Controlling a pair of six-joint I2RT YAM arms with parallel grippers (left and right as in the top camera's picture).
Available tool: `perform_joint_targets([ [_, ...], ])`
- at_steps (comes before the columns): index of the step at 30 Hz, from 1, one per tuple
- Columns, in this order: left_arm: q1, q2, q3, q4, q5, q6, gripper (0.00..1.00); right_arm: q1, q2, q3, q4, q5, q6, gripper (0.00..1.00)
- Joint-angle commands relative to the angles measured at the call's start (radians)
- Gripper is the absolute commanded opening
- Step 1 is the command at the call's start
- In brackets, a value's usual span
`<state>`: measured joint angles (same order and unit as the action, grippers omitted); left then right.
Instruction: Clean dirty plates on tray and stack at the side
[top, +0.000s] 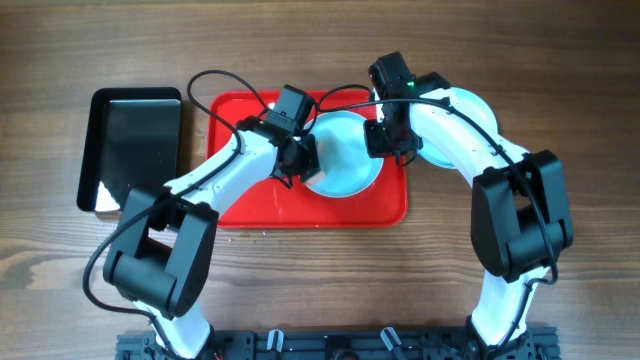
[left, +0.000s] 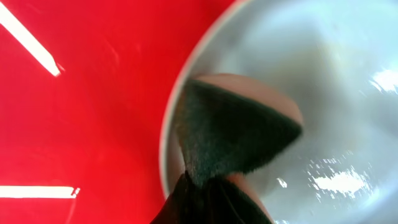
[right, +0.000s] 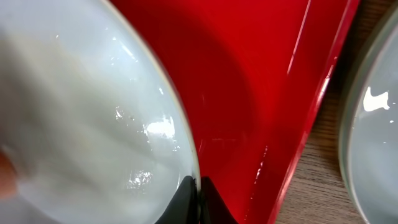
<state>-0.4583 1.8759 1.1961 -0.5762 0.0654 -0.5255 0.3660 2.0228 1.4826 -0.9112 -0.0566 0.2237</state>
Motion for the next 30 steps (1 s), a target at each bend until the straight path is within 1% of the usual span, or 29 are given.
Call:
perform_joint_targets([
  [1,0.034,0.024,-0.009,0.046,-0.223,0.000,0.04,0.001,-0.018,-0.003,-0.015,0.007,0.000,0.05],
  [3,0.033,0.024,-0.009,0.117,-0.259,0.002,0.04,0.001,-0.018,-0.003,-0.019,0.006,-0.008,0.04],
  [7,0.032,0.024,-0.009,0.301,-0.257,0.001,0.04,0.001,-0.018,-0.003,-0.033,0.006,-0.007,0.04],
  [9,0.029,0.024,-0.009,0.348,-0.253,-0.007,0.04,0.001,-0.018,-0.003,-0.039,0.006,-0.007,0.04],
  [11,0.028,0.024,-0.009,0.356,-0.201,-0.007,0.04,0.001,-0.018,-0.003,-0.039,0.006,-0.008,0.04],
  [13,0.028,0.024,-0.009,0.334,-0.121,-0.007,0.04,0.001,-0.018,-0.003,-0.039,0.006,-0.008,0.04],
  [14,0.028,0.023,-0.009,0.303,-0.027,-0.006,0.04,0.001,-0.018,-0.003,-0.039,0.006,-0.008,0.04],
  [16,0.029,0.013,-0.009,0.274,0.047,-0.006,0.04,0.001,-0.018,-0.003,-0.039,0.006,-0.008,0.04],
  [18,0.029,-0.046,-0.009,0.232,0.110,-0.006,0.04,0.001,-0.018,-0.003,-0.035,0.007,-0.008,0.04],
  [19,0.029,-0.103,-0.008,0.190,0.163,-0.006,0.04,0.001,-0.018,-0.003,-0.031,0.007,-0.007,0.04],
  [22,0.019,-0.185,-0.009,0.043,0.170,-0.006,0.04,0.001,-0.018,-0.003,-0.020,0.006,-0.006,0.04],
  [25,0.004,-0.180,-0.009,-0.098,0.170,-0.003,0.04,0.001,-0.018,-0.003,-0.020,0.006,-0.003,0.04],
  [27,0.002,-0.178,-0.009,-0.140,0.158,-0.002,0.04,0.001,-0.018,-0.003,-0.018,0.006,-0.004,0.04],
  [28,0.003,-0.178,-0.009,-0.144,0.107,-0.003,0.04,0.001,-0.018,0.005,-0.017,0.015,-0.015,0.04],
  [29,0.010,-0.179,-0.009,-0.149,0.069,-0.008,0.04,0.001,-0.019,0.025,-0.029,0.066,-0.018,0.04],
  [30,0.035,-0.179,-0.009,-0.172,0.021,-0.066,0.04,0.001,-0.027,0.062,-0.068,0.158,-0.018,0.04],
])
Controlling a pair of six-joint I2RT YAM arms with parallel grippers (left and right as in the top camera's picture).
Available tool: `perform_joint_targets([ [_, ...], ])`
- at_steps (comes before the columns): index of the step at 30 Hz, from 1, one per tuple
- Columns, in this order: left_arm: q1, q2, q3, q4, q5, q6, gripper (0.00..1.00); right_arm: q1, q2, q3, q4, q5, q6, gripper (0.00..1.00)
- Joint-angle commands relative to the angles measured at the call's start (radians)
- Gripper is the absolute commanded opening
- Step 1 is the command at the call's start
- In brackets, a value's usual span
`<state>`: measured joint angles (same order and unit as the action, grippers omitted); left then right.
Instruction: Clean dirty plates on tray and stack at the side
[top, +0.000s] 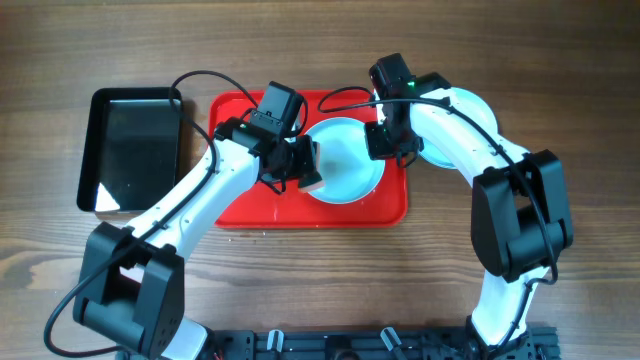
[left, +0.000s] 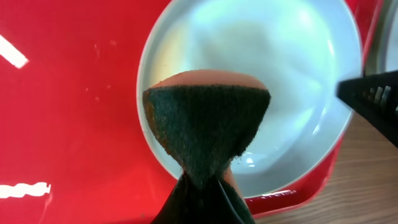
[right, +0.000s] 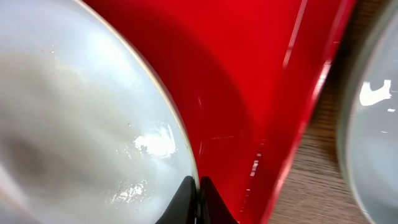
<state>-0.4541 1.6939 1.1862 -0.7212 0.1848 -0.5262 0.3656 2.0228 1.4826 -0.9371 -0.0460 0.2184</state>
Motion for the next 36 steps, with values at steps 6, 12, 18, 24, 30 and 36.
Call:
perform_joint_targets([
  [6,0.182,0.004,0.001,-0.103,-0.104,-0.115,0.04,0.014,-0.154,0.260,-0.158,0.396,-0.119,0.04],
  [12,0.189,0.004,0.001,-0.103,-0.109,-0.111,0.05,0.217,-0.239,0.285,-0.163,0.937,-0.296,0.04],
  [18,0.211,0.004,0.001,-0.108,-0.153,-0.111,0.04,0.364,-0.239,0.284,-0.100,1.061,-0.523,0.04],
  [24,0.217,0.004,0.001,-0.107,-0.153,-0.111,0.04,0.394,-0.239,0.284,-0.011,1.315,-0.694,0.04],
  [30,0.217,0.004,0.001,-0.113,-0.152,-0.111,0.04,0.393,-0.239,0.263,-0.021,0.935,-0.581,0.04],
  [36,0.217,0.004,0.001,-0.117,-0.151,-0.111,0.04,0.381,-0.241,0.257,-0.038,0.792,-0.592,0.04],
])
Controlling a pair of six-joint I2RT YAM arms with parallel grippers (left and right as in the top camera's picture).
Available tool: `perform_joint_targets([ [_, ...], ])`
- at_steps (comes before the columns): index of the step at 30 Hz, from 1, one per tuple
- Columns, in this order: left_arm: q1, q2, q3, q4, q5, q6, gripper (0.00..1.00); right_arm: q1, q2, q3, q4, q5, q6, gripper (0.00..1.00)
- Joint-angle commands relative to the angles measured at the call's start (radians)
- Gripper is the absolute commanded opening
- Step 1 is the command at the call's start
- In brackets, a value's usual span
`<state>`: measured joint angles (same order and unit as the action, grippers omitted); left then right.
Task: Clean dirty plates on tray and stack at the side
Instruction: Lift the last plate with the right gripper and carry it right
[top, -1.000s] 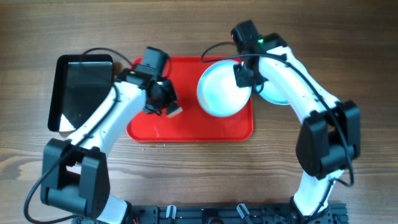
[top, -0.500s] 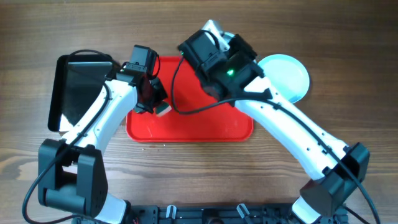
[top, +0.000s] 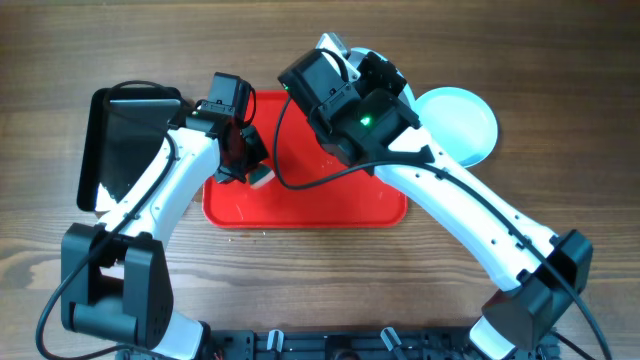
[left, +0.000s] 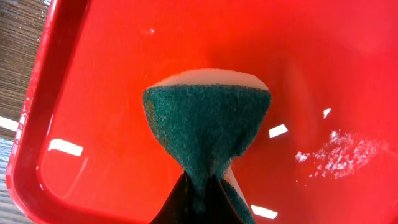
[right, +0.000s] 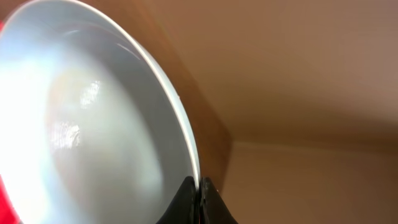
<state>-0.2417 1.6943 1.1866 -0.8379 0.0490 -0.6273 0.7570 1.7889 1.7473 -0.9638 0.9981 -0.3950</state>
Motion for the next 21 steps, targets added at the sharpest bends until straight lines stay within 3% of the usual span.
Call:
perform_joint_targets([
  [1,0.004,0.004,0.001,-0.002,-0.013,-0.010,0.04,-0.024,-0.008,-0.007,-0.012,-0.292,0.042,0.04],
  [5,0.004,0.004,0.001,-0.009,-0.013,-0.009,0.04,-0.060,-0.035,-0.006,-0.031,-0.246,0.031,0.04],
  [8,0.004,0.004,0.001,-0.012,-0.013,-0.009,0.04,-0.198,-0.050,-0.006,-0.024,-0.553,0.060,0.04],
  [12,0.004,0.004,0.001,-0.019,-0.013,-0.009,0.04,-0.624,-0.044,-0.012,-0.026,-1.216,0.083,0.04],
  [15,0.004,0.004,0.001,-0.019,-0.013,-0.010,0.04,-0.839,-0.041,-0.102,0.033,-1.413,0.084,0.04],
  [17,0.004,0.004,0.001,-0.016,-0.012,-0.010,0.04,-0.968,-0.040,-0.239,0.143,-1.471,0.153,0.04],
  [21,0.004,0.004,0.001,-0.016,0.006,-0.010,0.04,-1.072,-0.034,-0.473,0.412,-1.458,0.330,0.04],
])
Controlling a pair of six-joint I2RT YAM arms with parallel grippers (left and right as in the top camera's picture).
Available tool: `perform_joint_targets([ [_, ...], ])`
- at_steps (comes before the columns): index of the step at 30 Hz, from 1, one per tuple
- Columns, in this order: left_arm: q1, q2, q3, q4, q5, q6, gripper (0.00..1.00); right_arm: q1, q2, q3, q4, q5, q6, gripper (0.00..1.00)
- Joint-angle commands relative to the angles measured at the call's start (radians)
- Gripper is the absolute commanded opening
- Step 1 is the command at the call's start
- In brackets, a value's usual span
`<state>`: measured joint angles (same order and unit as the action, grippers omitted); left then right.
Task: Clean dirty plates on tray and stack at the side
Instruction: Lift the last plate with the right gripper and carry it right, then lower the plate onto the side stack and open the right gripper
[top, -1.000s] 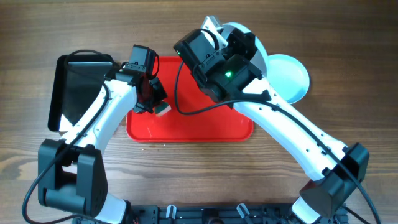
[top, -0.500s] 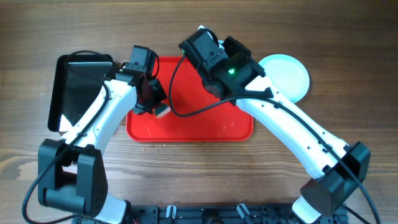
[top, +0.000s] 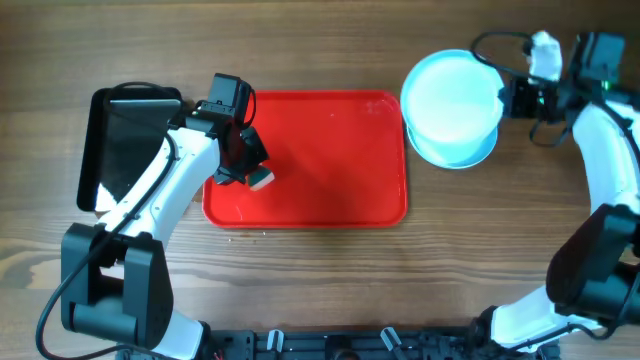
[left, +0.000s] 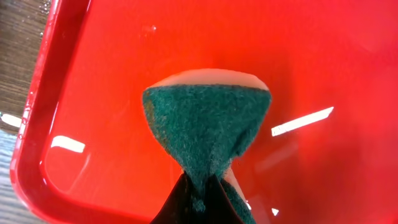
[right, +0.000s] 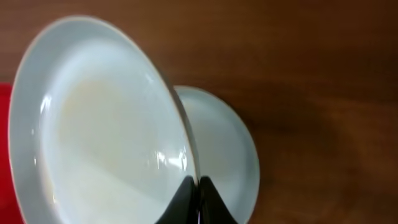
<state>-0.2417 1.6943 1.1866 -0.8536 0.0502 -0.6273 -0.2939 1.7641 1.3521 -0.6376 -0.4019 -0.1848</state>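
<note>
A pale blue plate (top: 448, 98) hangs in the air right of the red tray (top: 330, 190), my right gripper (top: 503, 100) shut on its right rim. In the right wrist view the held plate (right: 99, 124) is over a second pale plate (right: 230, 149) lying on the wood, whose edge shows beneath it as a lower plate (top: 475, 152) from overhead. My left gripper (top: 250, 170) is shut on a green and white sponge (left: 205, 124) over the tray's left end (left: 37, 168). No plate lies on the tray.
A black tray (top: 130, 145) sits left of the red one, near the table's left side. Cables run along my right arm (top: 600, 150) at the far right edge. Bare wooden table (top: 320, 280) lies in front of the red tray.
My right arm has moved from over the tray to the far right, and the plate it holds is now above the plate lying right of the tray. The left gripper and sponge stayed put.
First the sponge was pressed on a plate on the tray while my right gripper pinched its rim. Then the sponge was lifted off it. Later the plate was raised off the tray, the sponge at the tray's left end. Now the plate is over the side plate.
</note>
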Motion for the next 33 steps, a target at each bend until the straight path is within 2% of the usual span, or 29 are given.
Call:
perform_joint_targets([
  [1,0.004,0.004,0.001,0.000,0.005,-0.010,0.04,-0.027,-0.006,-0.121,0.143,-0.031,0.159,0.04],
  [4,0.004,0.004,0.001,0.001,0.005,-0.010,0.04,-0.028,0.013,-0.183,0.214,0.031,0.189,0.04],
  [9,0.004,0.004,0.001,0.006,0.005,-0.010,0.04,-0.028,0.076,-0.190,0.217,0.074,0.236,0.04],
  [11,0.004,0.004,0.001,0.004,0.005,-0.010,0.04,-0.029,0.078,-0.190,0.211,0.088,0.267,0.15],
  [12,0.004,0.004,0.001,0.004,0.005,-0.010,0.04,-0.029,0.078,-0.190,0.206,0.091,0.266,0.26],
  [15,0.004,0.004,0.001,0.003,0.005,-0.009,0.04,-0.029,0.043,-0.185,0.187,0.119,0.267,0.29],
  [18,0.004,0.004,0.001,0.006,0.005,-0.009,0.05,-0.011,-0.029,-0.177,0.222,-0.027,0.266,0.29],
  [20,0.004,0.004,0.001,0.011,0.005,-0.010,0.05,0.019,-0.034,-0.177,0.254,-0.044,0.266,0.26],
  [21,0.004,0.004,0.001,0.013,0.005,-0.010,0.04,0.068,-0.007,-0.183,0.274,-0.032,0.264,0.12],
  [22,0.003,0.004,0.001,0.011,0.005,-0.010,0.04,0.100,0.022,-0.183,0.278,-0.032,0.267,0.04],
  [27,0.003,0.004,0.001,-0.005,0.005,-0.009,0.04,0.171,0.168,-0.183,0.213,0.074,0.345,0.04],
  [30,0.003,0.004,0.001,-0.004,0.005,-0.009,0.04,0.171,0.179,-0.183,0.126,0.341,0.346,0.04],
  [33,0.003,0.004,0.001,-0.004,0.005,-0.009,0.04,0.146,0.179,-0.183,0.114,0.375,0.345,0.04],
])
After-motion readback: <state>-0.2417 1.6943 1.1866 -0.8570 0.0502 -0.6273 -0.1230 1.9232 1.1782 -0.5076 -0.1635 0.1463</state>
